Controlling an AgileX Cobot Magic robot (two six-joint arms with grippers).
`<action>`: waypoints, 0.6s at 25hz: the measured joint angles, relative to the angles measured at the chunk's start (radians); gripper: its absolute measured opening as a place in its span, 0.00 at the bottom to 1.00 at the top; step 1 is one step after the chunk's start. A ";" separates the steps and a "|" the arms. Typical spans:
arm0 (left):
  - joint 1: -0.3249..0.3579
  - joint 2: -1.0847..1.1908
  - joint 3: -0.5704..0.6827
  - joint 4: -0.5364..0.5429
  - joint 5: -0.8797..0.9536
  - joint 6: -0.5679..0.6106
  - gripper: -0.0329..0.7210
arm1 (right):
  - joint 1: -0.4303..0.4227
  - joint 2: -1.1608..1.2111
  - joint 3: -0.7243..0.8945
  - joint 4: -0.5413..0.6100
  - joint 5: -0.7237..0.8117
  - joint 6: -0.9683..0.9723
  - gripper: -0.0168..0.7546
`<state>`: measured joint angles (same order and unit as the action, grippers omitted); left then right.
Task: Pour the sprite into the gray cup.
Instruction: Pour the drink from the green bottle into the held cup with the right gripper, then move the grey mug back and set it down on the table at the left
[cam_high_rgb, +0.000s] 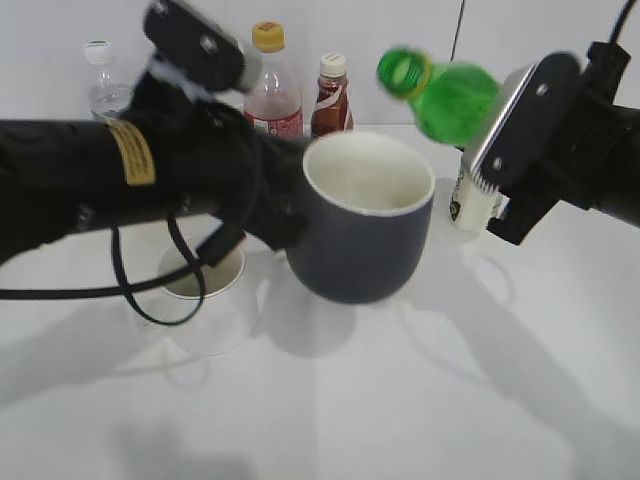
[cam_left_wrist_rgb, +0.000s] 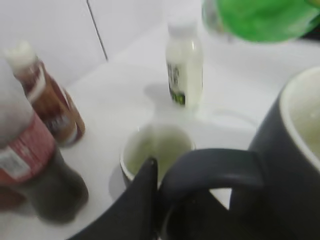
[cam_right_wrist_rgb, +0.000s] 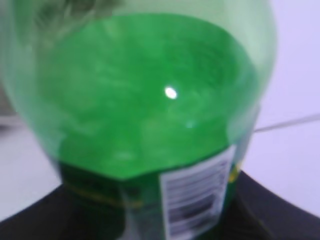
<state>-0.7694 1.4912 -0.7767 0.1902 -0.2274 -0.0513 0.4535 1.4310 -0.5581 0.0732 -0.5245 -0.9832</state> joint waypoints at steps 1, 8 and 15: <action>0.006 -0.012 0.000 0.000 -0.006 0.000 0.13 | 0.000 -0.001 0.000 -0.001 0.001 0.076 0.51; 0.187 -0.107 0.045 -0.045 -0.050 0.000 0.13 | -0.022 -0.075 0.000 0.000 0.108 0.654 0.51; 0.604 -0.134 0.271 -0.137 -0.308 0.000 0.13 | -0.253 -0.081 0.018 -0.025 0.084 0.959 0.51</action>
<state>-0.1652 1.3576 -0.5056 0.0532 -0.5350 -0.0515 0.2005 1.3495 -0.5402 0.0485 -0.4405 -0.0245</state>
